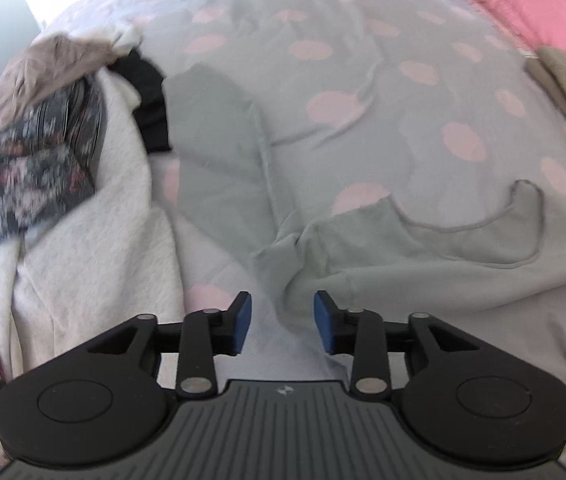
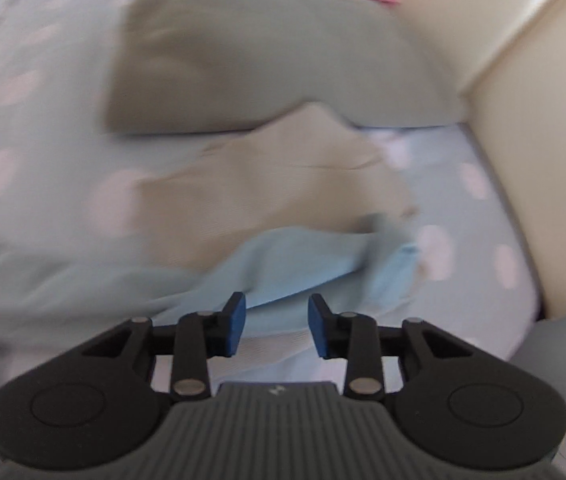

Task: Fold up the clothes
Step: 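Grasp the grey shirt hem with the left gripper while the right gripper grasps the hem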

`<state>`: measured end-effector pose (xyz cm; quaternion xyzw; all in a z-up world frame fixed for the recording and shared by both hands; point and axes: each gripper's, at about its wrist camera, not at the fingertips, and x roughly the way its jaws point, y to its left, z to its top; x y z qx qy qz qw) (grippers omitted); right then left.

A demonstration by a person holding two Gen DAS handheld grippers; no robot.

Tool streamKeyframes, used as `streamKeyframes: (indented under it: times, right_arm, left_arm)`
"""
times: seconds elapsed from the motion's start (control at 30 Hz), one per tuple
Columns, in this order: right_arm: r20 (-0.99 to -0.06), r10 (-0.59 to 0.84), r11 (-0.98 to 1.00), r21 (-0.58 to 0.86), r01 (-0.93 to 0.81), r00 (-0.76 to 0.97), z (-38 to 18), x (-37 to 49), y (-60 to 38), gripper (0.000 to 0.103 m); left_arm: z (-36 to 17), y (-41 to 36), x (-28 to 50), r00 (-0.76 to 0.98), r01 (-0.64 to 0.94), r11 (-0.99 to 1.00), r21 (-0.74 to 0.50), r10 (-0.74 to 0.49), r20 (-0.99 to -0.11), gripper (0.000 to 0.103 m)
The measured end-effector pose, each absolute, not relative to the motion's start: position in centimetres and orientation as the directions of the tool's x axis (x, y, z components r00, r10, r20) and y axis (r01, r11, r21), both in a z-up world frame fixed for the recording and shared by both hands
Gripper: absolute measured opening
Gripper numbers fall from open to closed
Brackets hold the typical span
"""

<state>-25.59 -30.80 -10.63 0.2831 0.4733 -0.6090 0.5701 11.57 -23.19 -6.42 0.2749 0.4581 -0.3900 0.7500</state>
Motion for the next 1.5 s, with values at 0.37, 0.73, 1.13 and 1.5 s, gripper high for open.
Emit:
streamKeyframes:
  times: [0.37,0.73,1.13,1.5]
  right_arm:
    - [-0.841,-0.514,0.542,-0.165,0.824,0.169,-9.1,-10.2,-28.3,0.058]
    - [-0.864,-0.422,0.592,-0.031,0.805,0.276,-16.5,-3.1,-36.3,0.046]
    - [-0.877,-0.345,0.663,0.025,0.749,0.335,-19.8,-1.4,-35.3,0.02]
    - [-0.841,-0.333,0.821,-0.036,0.57,0.427,-15.2,-2.3,-24.6,0.01]
  left_arm:
    - [-6.3,-26.8,11.0,0.218,0.899,0.437,0.022,-0.405,-0.888,0.045]
    - [-11.8,-30.6,11.8,0.165,0.931,0.365,0.025,-0.358,-0.919,0.045]
    - [-14.3,-30.9,11.4,0.12,0.946,0.325,0.002,-0.342,-0.932,0.027]
    - [-11.1,-27.5,7.3,0.08,0.967,0.255,-0.014,-0.356,-0.931,0.0]
